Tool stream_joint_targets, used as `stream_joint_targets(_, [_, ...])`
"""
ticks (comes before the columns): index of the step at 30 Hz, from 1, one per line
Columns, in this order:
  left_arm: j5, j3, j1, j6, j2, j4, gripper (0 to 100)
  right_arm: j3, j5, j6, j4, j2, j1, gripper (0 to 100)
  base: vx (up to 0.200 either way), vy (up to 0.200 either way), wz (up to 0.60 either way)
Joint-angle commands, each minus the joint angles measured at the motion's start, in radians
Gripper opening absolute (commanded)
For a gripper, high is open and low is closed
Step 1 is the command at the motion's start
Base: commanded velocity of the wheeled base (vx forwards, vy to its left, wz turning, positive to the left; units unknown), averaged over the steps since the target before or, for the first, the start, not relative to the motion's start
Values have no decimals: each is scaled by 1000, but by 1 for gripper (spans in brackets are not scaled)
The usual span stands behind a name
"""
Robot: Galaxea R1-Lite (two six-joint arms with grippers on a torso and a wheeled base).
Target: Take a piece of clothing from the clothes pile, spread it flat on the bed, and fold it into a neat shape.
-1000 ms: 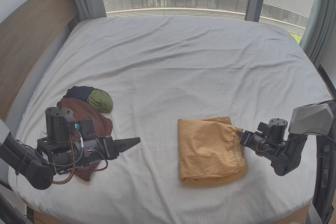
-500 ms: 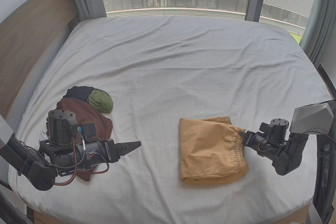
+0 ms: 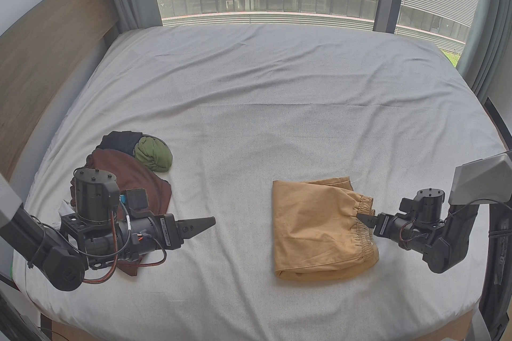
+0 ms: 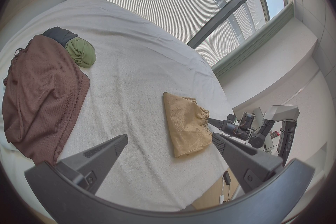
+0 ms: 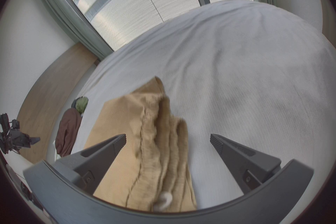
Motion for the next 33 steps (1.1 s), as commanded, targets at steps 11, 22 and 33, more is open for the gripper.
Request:
stream_joint_targets(11, [0, 6, -3, 4, 17, -2, 100, 83, 98, 12, 129, -43, 4, 100, 0, 0, 0])
stream_joint_targets(22, [0, 7, -8, 4, 17, -4, 100, 63, 149, 108, 160, -9, 19, 100, 0, 0, 0])
stream_joint_targets(33, [0, 7, -11, 5, 17, -4, 100, 45, 149, 167, 158, -12, 56, 100, 0, 0, 0])
